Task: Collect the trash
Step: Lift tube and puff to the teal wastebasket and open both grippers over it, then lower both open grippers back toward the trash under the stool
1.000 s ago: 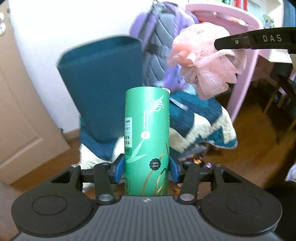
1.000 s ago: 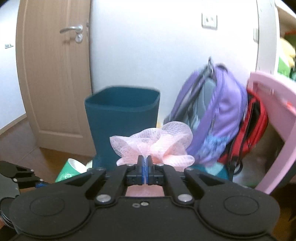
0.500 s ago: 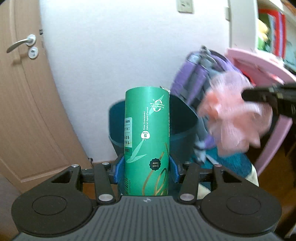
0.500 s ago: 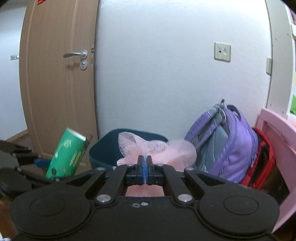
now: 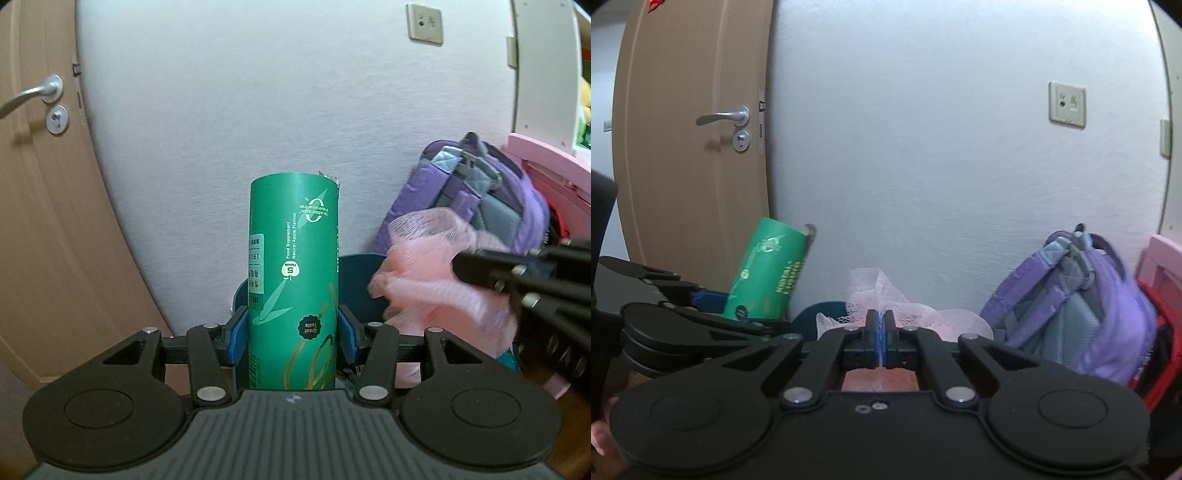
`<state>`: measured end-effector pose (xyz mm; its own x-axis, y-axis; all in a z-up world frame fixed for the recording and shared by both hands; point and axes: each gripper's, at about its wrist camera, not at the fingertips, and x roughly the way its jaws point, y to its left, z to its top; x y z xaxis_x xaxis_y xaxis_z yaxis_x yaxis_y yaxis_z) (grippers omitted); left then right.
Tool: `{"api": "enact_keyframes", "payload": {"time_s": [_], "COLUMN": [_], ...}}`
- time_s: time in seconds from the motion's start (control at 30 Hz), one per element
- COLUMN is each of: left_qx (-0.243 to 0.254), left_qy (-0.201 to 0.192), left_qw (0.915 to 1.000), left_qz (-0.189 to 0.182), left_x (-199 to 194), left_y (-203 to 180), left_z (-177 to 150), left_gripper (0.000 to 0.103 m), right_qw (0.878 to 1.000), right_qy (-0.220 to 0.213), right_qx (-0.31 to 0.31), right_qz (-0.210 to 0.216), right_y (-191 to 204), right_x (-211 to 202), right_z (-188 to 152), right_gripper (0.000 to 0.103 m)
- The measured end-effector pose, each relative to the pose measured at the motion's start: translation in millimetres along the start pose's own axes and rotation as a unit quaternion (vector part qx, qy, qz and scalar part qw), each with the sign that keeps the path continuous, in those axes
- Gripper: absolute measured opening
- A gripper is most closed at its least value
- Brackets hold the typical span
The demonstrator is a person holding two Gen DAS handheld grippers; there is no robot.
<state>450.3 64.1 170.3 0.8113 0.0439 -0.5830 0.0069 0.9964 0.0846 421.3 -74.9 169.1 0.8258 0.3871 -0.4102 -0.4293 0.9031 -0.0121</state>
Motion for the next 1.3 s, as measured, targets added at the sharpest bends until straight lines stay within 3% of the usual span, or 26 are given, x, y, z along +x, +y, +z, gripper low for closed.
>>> {"api": "enact_keyframes", "payload": {"time_s": [0.23, 0.5, 0.67, 0.83, 1.0, 1.13, 1.3], "left_qx": [-0.017, 0.009, 0.031, 0.034, 0.044, 0.044, 0.051], "left_qy": [0.044, 0.088, 0.106, 0.106, 0.088, 0.076, 0.056], "left_qw": [0.9989, 0.9960, 0.9938, 0.9937, 0.9951, 0.9960, 0.9968], "left_qz": [-0.005, -0.015, -0.010, -0.017, -0.009, -0.017, -0.025], "left_x": [61, 97, 106, 100, 82, 59, 23], "left_y": [8, -2, -13, -19, -25, -25, -28], "left_z": [0, -16, -26, -30, -31, -29, -28], "left_gripper": [0.048, 0.049, 0.049, 0.051, 0.069, 0.070, 0.070], "right_qw": [0.999, 0.994, 0.991, 0.990, 0.990, 0.991, 0.993], "right_qy": [0.041, 0.102, 0.126, 0.133, 0.132, 0.125, 0.109], "right_qx": [-0.002, -0.026, -0.042, -0.047, -0.049, -0.044, -0.041], "right_qz": [0.014, 0.027, 0.027, 0.025, 0.010, 0.005, 0.004], "right_y": [2, 8, 10, 12, 8, 2, 1], "right_x": [59, 91, 95, 85, 68, 48, 14], "right_z": [-17, -51, -60, -61, -60, -57, -51], "right_gripper": [0.001, 0.001, 0.013, 0.024, 0.030, 0.041, 0.045]}}
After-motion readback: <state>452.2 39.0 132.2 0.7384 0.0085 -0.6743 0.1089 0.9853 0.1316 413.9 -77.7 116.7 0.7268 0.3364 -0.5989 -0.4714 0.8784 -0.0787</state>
